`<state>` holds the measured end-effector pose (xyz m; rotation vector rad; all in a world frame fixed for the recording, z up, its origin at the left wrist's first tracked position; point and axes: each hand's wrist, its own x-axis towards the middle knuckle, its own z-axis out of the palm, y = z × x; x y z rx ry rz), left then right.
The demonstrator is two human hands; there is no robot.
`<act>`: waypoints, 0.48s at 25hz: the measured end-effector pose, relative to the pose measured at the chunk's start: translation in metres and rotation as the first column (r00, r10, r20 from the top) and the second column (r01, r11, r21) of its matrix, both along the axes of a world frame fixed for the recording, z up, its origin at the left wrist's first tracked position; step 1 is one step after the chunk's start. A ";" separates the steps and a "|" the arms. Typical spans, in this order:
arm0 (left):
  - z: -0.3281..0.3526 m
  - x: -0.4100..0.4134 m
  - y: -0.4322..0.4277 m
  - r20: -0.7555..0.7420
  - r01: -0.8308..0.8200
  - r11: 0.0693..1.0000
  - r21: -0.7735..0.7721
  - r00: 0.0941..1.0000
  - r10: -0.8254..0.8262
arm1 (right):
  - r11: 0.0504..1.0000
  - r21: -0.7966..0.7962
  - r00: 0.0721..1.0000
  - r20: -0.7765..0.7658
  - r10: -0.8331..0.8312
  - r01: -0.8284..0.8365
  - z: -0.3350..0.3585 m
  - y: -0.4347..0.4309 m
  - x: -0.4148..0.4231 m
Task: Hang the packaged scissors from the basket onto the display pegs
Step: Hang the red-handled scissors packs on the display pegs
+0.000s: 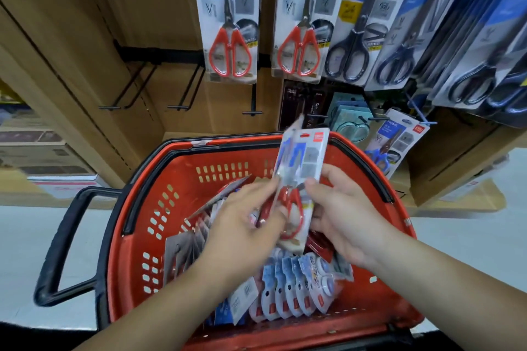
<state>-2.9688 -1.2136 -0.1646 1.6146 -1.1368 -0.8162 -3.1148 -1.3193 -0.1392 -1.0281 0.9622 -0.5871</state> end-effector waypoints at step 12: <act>0.048 0.027 0.001 0.432 0.008 0.984 -0.180 0.899 0.072 | 0.978 -0.172 0.988 0.121 -0.098 0.118 0.058 0.009 0.017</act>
